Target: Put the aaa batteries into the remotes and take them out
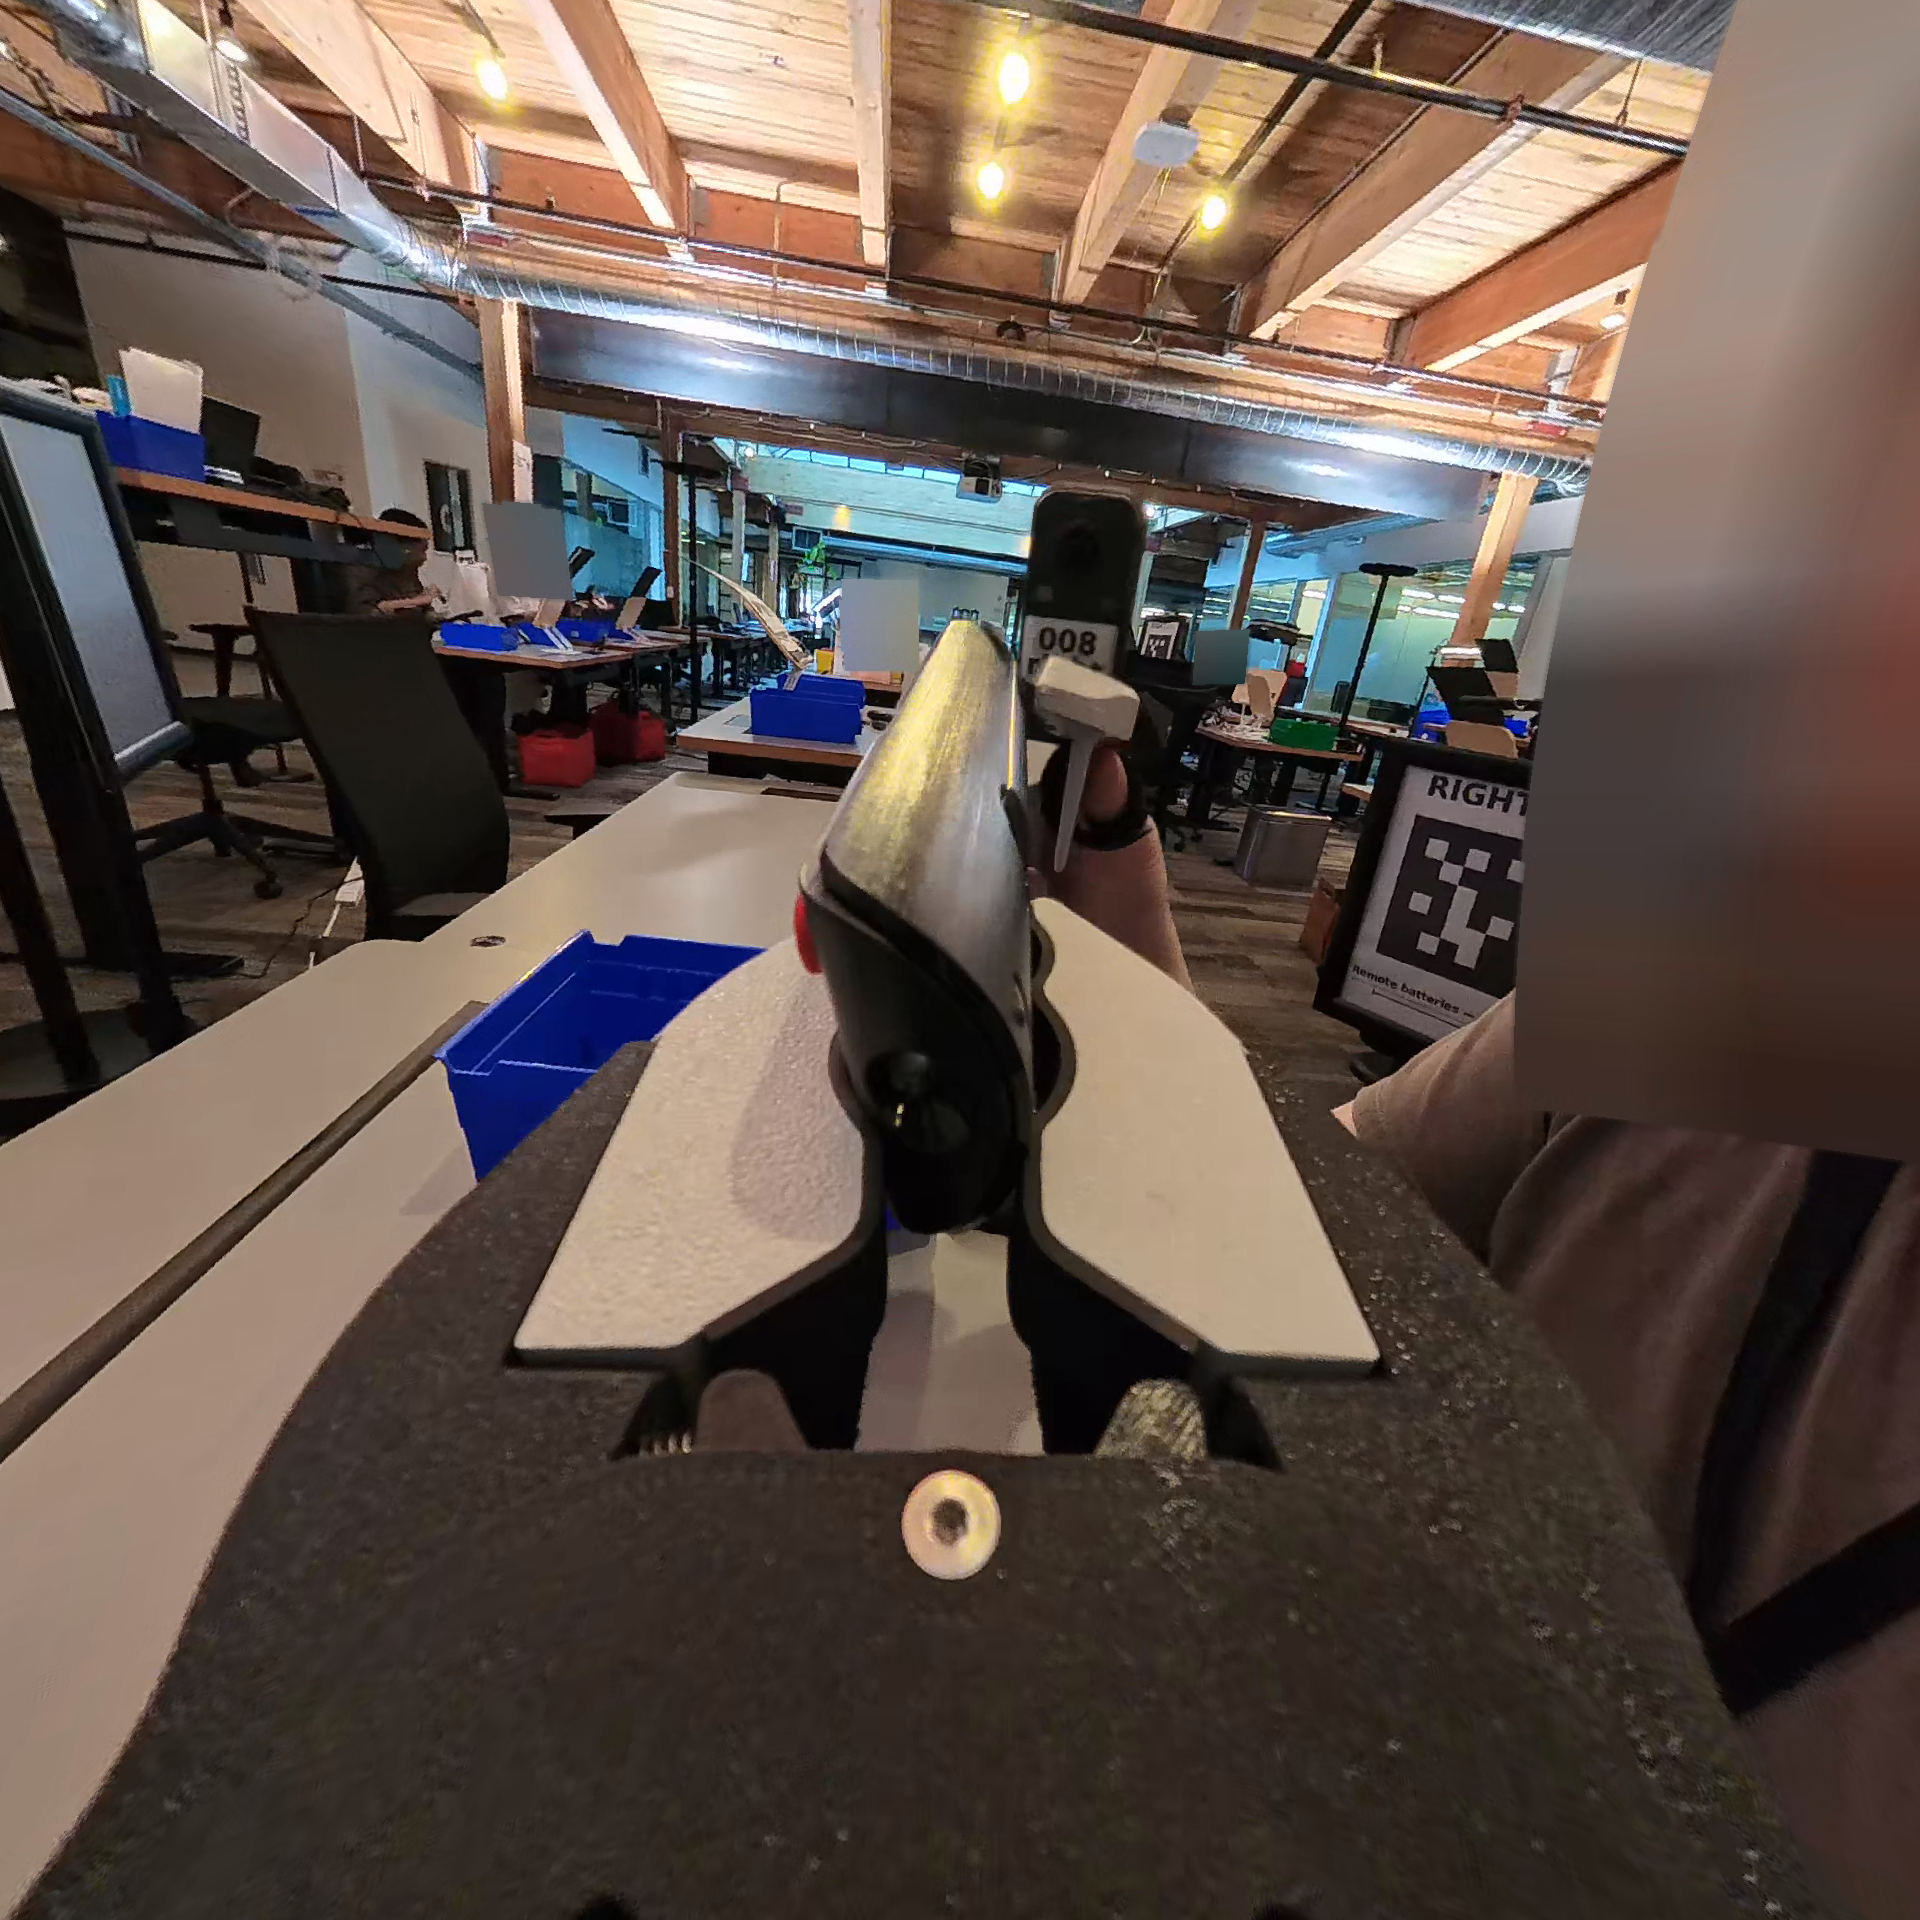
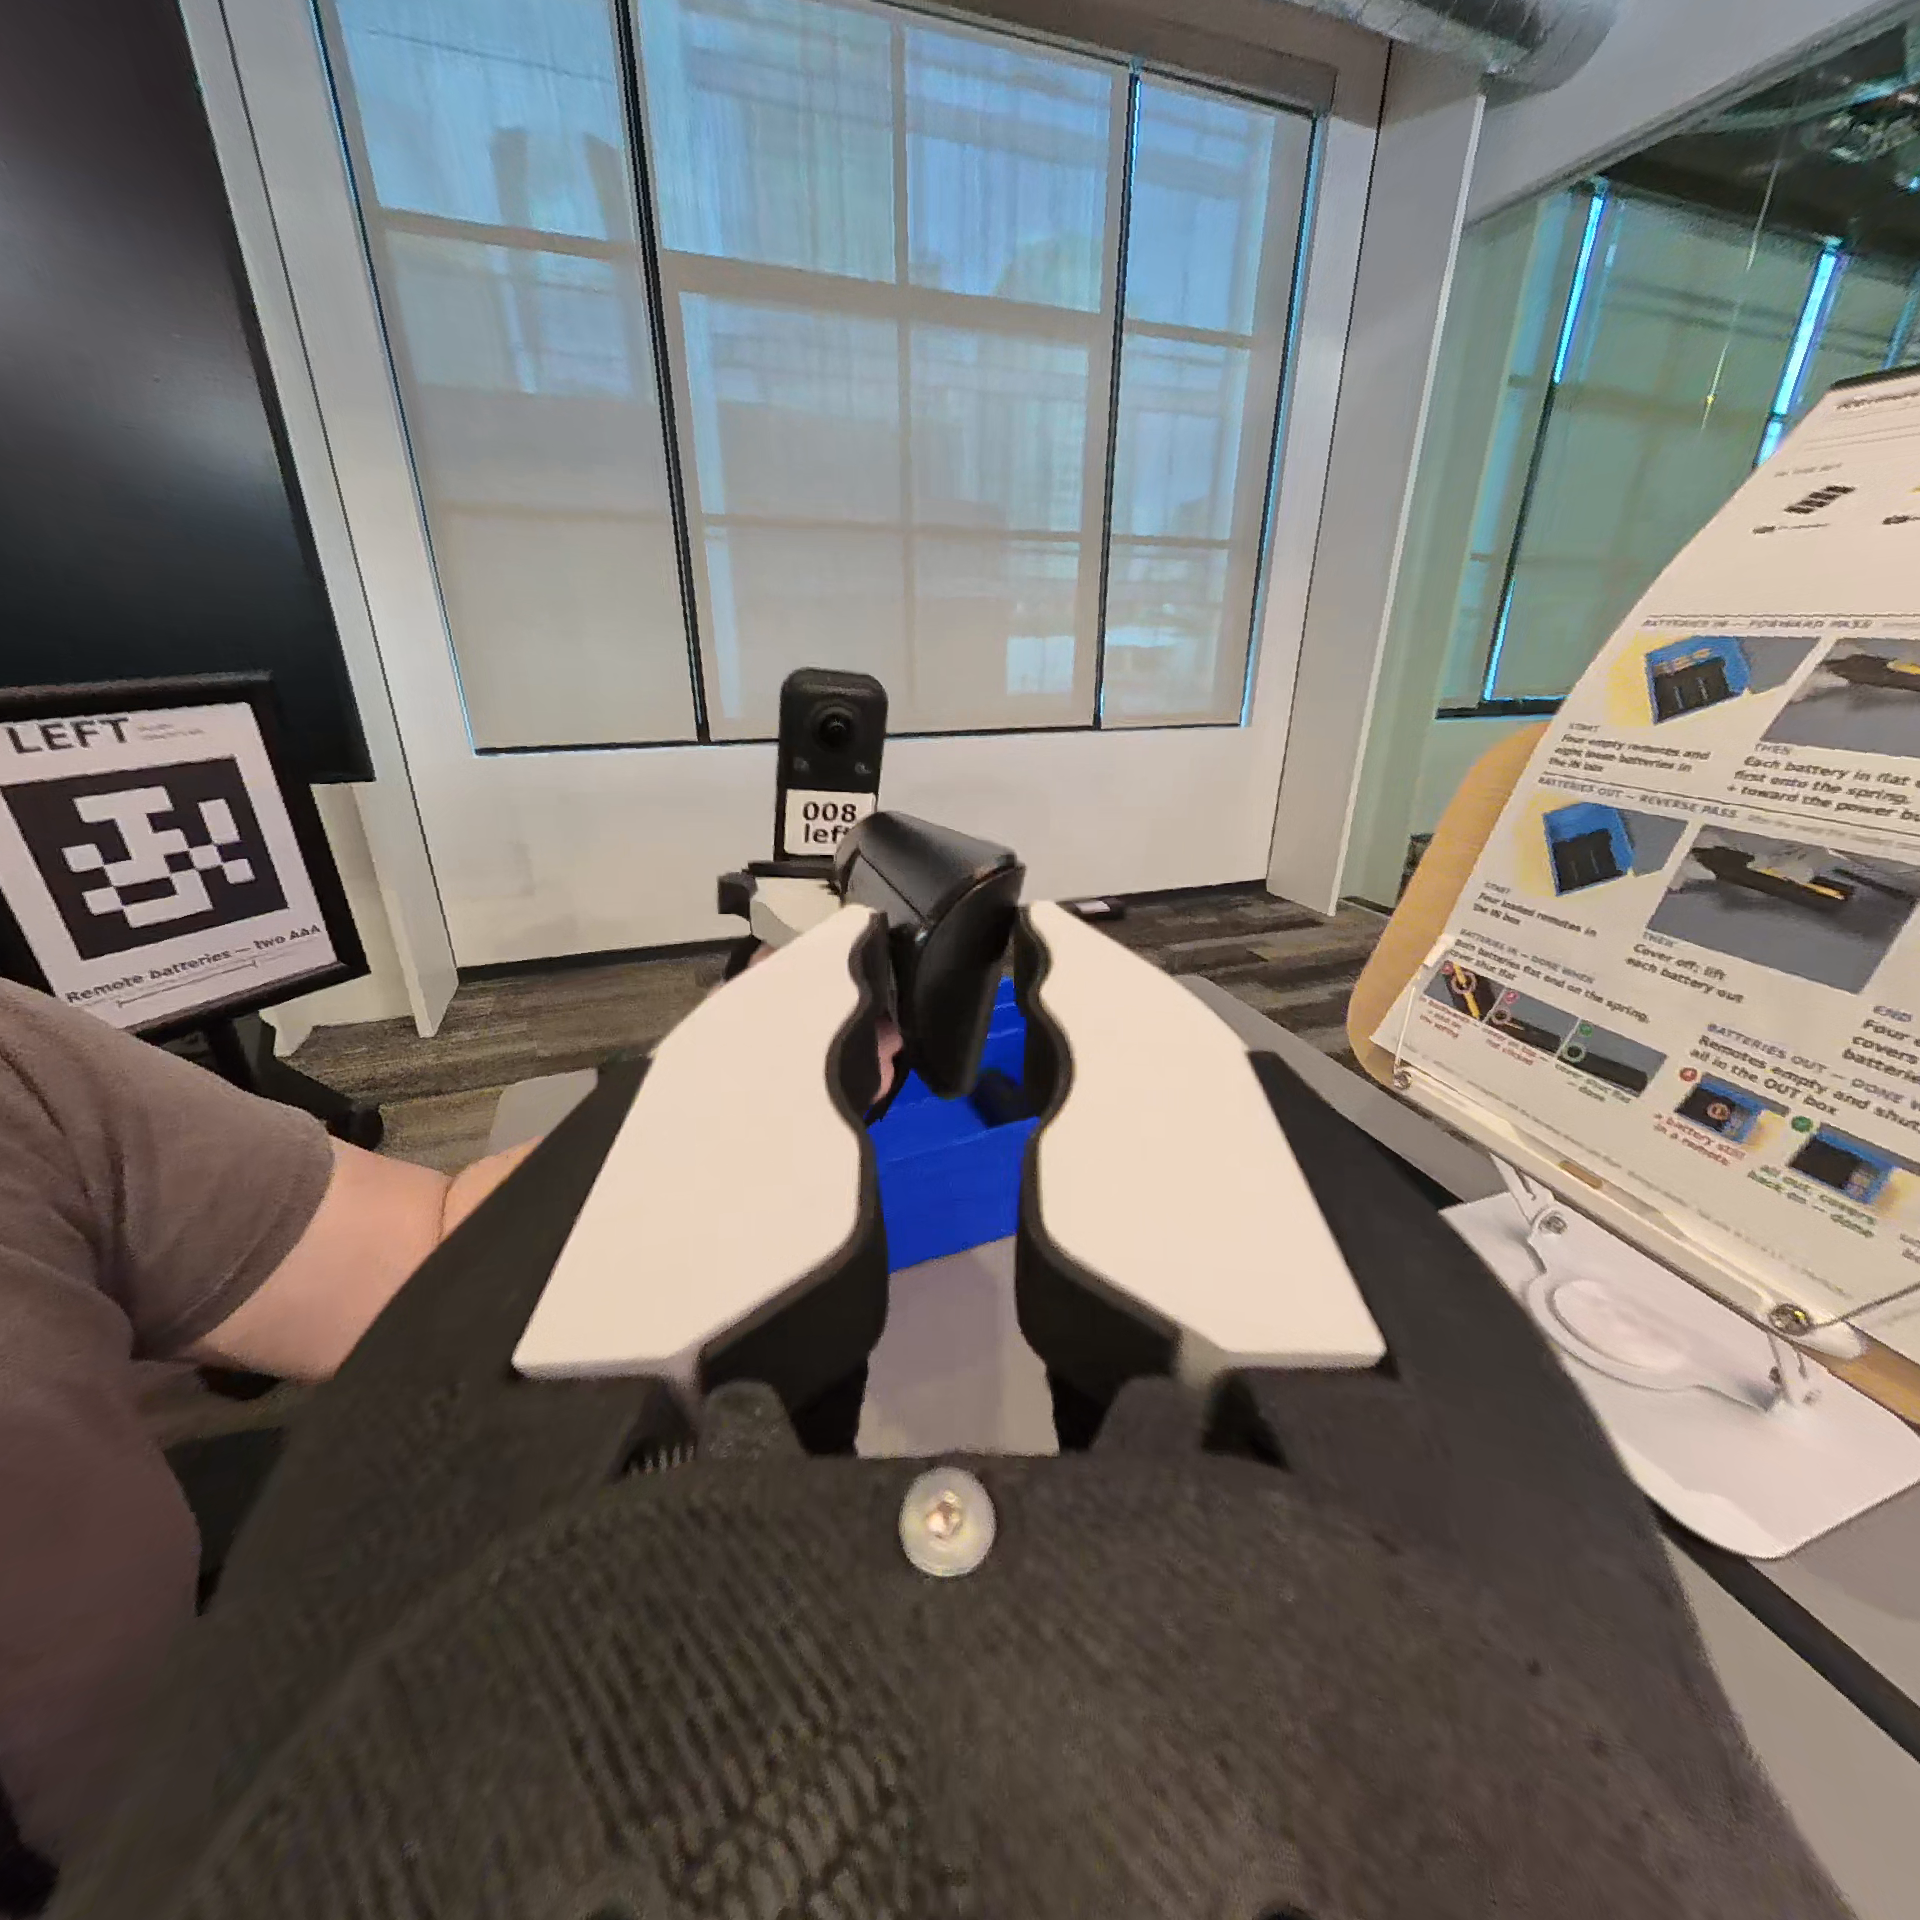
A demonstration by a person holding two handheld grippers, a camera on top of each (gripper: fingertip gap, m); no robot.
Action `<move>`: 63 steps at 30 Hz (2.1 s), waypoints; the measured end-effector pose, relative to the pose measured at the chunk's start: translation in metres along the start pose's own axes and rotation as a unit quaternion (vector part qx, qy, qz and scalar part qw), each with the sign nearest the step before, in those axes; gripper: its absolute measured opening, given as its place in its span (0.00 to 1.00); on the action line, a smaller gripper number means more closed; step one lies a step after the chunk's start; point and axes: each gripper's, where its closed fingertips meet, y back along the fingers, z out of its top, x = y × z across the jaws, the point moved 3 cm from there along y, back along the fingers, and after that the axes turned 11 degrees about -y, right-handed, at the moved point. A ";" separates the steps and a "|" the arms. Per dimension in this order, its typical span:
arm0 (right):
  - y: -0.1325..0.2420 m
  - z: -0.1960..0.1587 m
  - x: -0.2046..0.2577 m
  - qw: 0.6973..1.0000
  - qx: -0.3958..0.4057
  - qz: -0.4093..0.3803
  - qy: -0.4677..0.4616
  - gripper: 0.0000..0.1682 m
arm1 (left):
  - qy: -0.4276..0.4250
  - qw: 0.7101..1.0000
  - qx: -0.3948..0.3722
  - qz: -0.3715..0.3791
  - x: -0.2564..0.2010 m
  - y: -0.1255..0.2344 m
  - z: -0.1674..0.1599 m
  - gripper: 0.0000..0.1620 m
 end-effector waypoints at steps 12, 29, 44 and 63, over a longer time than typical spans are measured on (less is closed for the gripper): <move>-0.002 0.003 0.019 1.000 0.006 0.002 0.022 0.15 | -0.031 0.999 -0.030 -0.025 -0.008 0.003 0.007 0.14; -0.009 -0.002 0.054 0.991 0.053 0.008 0.125 0.14 | -0.149 0.987 -0.024 -0.051 -0.029 0.012 0.016 0.14; -0.014 -0.003 0.049 0.988 0.039 -0.040 0.144 0.16 | -0.169 0.985 -0.025 -0.036 -0.027 0.015 0.016 0.14; -0.015 -0.013 0.051 0.992 0.074 0.057 0.089 0.14 | -0.195 0.980 0.010 -0.034 -0.033 0.023 0.020 0.15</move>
